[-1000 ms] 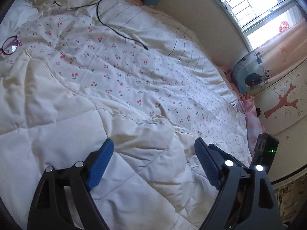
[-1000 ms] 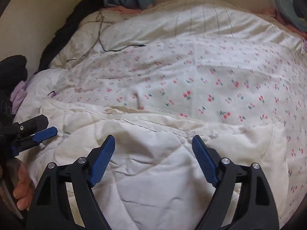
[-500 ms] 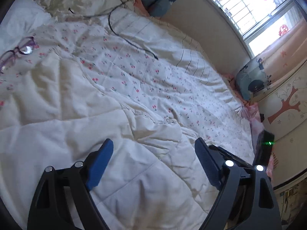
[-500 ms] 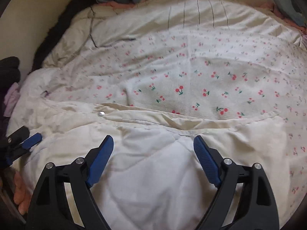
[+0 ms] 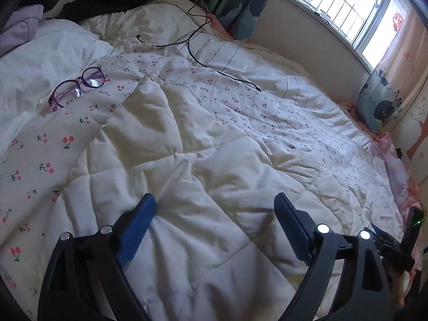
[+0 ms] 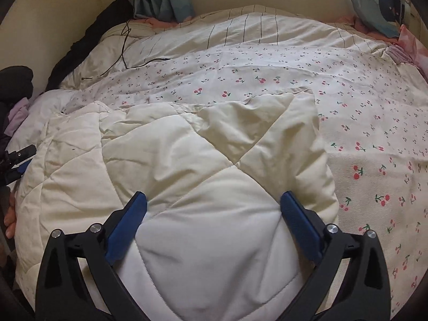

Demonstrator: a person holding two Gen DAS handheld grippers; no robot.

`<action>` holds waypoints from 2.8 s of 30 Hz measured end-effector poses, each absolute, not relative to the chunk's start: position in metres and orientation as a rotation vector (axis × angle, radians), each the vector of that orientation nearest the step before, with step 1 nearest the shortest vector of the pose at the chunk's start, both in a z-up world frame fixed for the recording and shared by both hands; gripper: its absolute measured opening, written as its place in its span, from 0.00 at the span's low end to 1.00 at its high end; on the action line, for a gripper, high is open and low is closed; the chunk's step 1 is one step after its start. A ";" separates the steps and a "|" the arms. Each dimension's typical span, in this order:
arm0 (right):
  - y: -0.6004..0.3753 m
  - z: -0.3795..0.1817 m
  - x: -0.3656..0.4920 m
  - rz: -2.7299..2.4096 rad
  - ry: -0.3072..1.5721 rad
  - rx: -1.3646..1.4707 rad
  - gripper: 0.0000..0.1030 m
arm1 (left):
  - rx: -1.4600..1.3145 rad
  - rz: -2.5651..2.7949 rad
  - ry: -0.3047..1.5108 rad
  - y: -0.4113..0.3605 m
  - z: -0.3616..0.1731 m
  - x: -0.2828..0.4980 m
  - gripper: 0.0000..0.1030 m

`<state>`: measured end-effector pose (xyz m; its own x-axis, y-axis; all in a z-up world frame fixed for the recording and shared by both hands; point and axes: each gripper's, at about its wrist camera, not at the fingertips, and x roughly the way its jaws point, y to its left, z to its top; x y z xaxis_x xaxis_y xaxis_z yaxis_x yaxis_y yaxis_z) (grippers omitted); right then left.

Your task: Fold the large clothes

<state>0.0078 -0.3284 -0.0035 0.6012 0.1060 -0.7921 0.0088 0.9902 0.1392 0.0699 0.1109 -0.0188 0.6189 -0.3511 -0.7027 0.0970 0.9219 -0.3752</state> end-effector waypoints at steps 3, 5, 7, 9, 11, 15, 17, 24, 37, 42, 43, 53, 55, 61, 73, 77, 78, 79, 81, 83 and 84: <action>-0.329 0.028 -0.028 0.072 0.859 0.188 0.93 | -0.324 -0.240 0.841 0.119 0.001 0.042 0.84; -0.324 0.043 -0.063 0.091 0.808 0.179 0.93 | -0.288 -0.228 0.810 0.123 0.011 0.018 0.85; -0.322 0.037 -0.084 0.082 0.820 0.157 0.93 | -0.235 -0.198 0.818 0.126 0.006 0.001 0.89; -0.323 0.000 -0.083 0.052 0.973 0.131 0.94 | -0.184 -0.199 0.929 0.122 -0.015 0.002 0.89; -0.328 -0.011 -0.086 0.079 0.961 0.163 0.94 | -0.130 -0.225 0.981 0.118 -0.028 0.002 0.89; -0.342 0.016 -0.098 0.081 0.963 0.355 0.94 | -0.186 -0.203 0.998 0.129 -0.005 -0.017 0.89; -0.353 0.029 -0.120 0.118 0.908 0.476 0.94 | -0.200 -0.205 0.943 0.135 0.011 -0.035 0.89; -0.393 0.024 -0.183 0.129 0.864 0.804 0.94 | -0.340 -0.245 0.860 0.151 0.014 -0.061 0.89; -0.382 -0.018 -0.162 0.133 0.926 0.884 0.94 | -0.839 -0.506 1.053 0.224 -0.024 -0.076 0.89; -0.383 0.000 -0.170 0.215 0.772 0.952 0.94 | -0.956 -0.657 1.131 0.209 -0.042 -0.075 0.90; -0.383 0.001 -0.169 0.210 0.773 0.948 0.94 | -0.938 -0.667 1.150 0.200 -0.045 -0.074 0.90; -0.372 -0.017 -0.143 0.139 0.865 0.907 0.94 | -0.724 -0.386 1.112 0.159 -0.055 -0.059 0.91; -0.370 -0.027 -0.138 0.112 0.913 0.886 0.94 | -0.744 -0.349 1.101 0.159 -0.060 -0.056 0.91; -0.379 -0.025 -0.132 0.139 0.827 0.986 0.56 | -0.787 -0.312 1.067 0.151 -0.066 -0.045 0.87; -0.378 0.049 -0.167 0.257 0.662 0.916 0.23 | -0.810 -0.542 0.920 0.152 -0.023 -0.064 0.39; -0.379 0.060 -0.217 0.267 0.682 0.843 0.26 | -0.817 -0.608 0.996 0.153 -0.035 -0.093 0.44; -0.381 0.047 -0.226 0.241 0.744 0.822 0.30 | -0.825 -0.591 1.034 0.151 -0.042 -0.093 0.46; -0.382 0.030 -0.230 0.213 0.802 0.827 0.34 | -0.843 -0.571 1.066 0.152 -0.050 -0.092 0.50; -0.394 -0.003 -0.241 0.200 0.869 0.925 0.40 | -0.859 -0.561 1.083 0.154 -0.053 -0.088 0.52; -0.405 -0.014 -0.257 0.212 0.831 1.026 0.41 | -0.806 -0.538 1.063 0.153 -0.046 -0.088 0.54; -0.407 -0.011 -0.265 0.202 0.798 1.030 0.44 | -0.794 -0.526 1.056 0.154 -0.045 -0.094 0.54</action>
